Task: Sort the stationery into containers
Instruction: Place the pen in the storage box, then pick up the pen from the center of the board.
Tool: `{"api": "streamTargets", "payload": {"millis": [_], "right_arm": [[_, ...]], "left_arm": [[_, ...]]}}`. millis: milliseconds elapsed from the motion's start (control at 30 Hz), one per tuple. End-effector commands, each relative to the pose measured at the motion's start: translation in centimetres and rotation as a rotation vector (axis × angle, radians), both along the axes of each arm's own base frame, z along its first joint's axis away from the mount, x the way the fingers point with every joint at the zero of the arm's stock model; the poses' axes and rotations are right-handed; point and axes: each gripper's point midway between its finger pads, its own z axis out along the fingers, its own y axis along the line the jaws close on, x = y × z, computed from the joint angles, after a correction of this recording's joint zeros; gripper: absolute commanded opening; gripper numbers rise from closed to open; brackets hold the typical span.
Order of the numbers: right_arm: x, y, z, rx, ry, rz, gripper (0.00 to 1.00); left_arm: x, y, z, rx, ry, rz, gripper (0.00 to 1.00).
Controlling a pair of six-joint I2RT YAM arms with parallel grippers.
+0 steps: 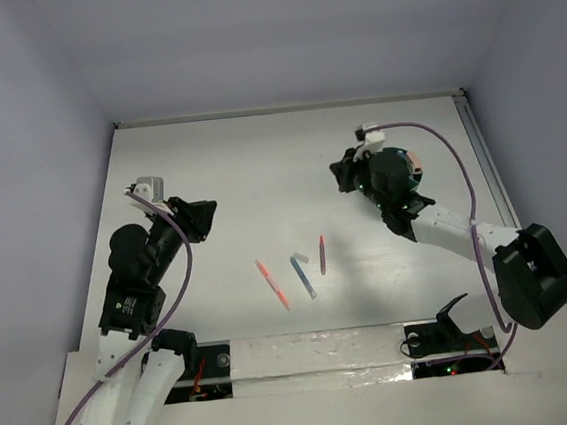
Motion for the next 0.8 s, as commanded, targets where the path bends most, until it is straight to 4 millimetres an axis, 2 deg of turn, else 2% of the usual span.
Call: {"api": "streamTargets", "payload": {"millis": [0,33,67,133,167,233,267,300,367,400,467,500,533,600,700,767], "right_arm": [[-5.1,5.9,-2.3,-0.047,0.199,0.253,0.0],[-6.8,7.7,-2.7,-0.073,0.221,0.313,0.0],[-8.2,8.0,-4.1,-0.113,0.272,0.345,0.0],[-10.6,9.2,-5.6,-0.139,0.322,0.407,0.0],[-11.9,9.0,-7.1,-0.153,0.376,0.428,0.0],[-13.7,9.4,-8.2,-0.132,0.438,0.455,0.0],[-14.5,9.5,-8.9,-0.134,0.463,0.471,0.0],[-15.3,9.4,-9.8,-0.14,0.494,0.474,0.02],[-16.7,9.7,-10.7,-0.188,0.518,0.495,0.05],[-16.7,9.9,-10.6,-0.222,0.498,0.51,0.09],[-16.5,9.6,-11.4,-0.27,0.518,0.504,0.16],[-16.3,9.6,-11.7,-0.299,0.518,0.51,0.25],[-16.0,9.8,-11.9,-0.316,0.527,0.507,0.28],[-15.4,8.6,-12.9,-0.372,0.565,0.436,0.35],[-14.3,7.7,-13.1,-0.382,0.571,0.336,0.46],[-13.7,7.2,-13.4,-0.382,0.579,0.277,0.47]], "left_arm": [[0.2,-1.4,0.2,-0.035,-0.011,-0.068,0.21],[0.1,-1.6,0.1,-0.039,-0.007,-0.078,0.19],[0.1,-1.7,0.0,-0.045,-0.004,-0.082,0.19],[0.1,-1.9,-0.1,-0.053,0.004,-0.092,0.17],[0.0,-2.0,-0.3,-0.057,0.009,-0.098,0.15],[0.1,-2.1,-0.8,-0.074,0.035,-0.099,0.08],[0.2,-2.4,-0.3,-0.093,0.013,-0.11,0.06],[0.2,-2.7,-1.0,-0.117,0.038,-0.123,0.03],[0.1,-3.6,-1.0,-0.147,0.035,-0.161,0.0],[0.4,-3.7,-2.0,-0.15,0.065,-0.161,0.0],[0.5,-4.3,-2.4,-0.167,0.081,-0.184,0.0],[0.5,-4.7,-2.9,-0.168,0.098,-0.195,0.0],[0.6,-4.8,-3.0,-0.17,0.103,-0.196,0.0],[0.6,-5.2,-3.2,-0.171,0.106,-0.195,0.0],[0.4,-5.9,-3.6,-0.166,0.109,-0.193,0.0],[0.1,-6.7,-3.8,-0.173,0.115,-0.211,0.0]]}}
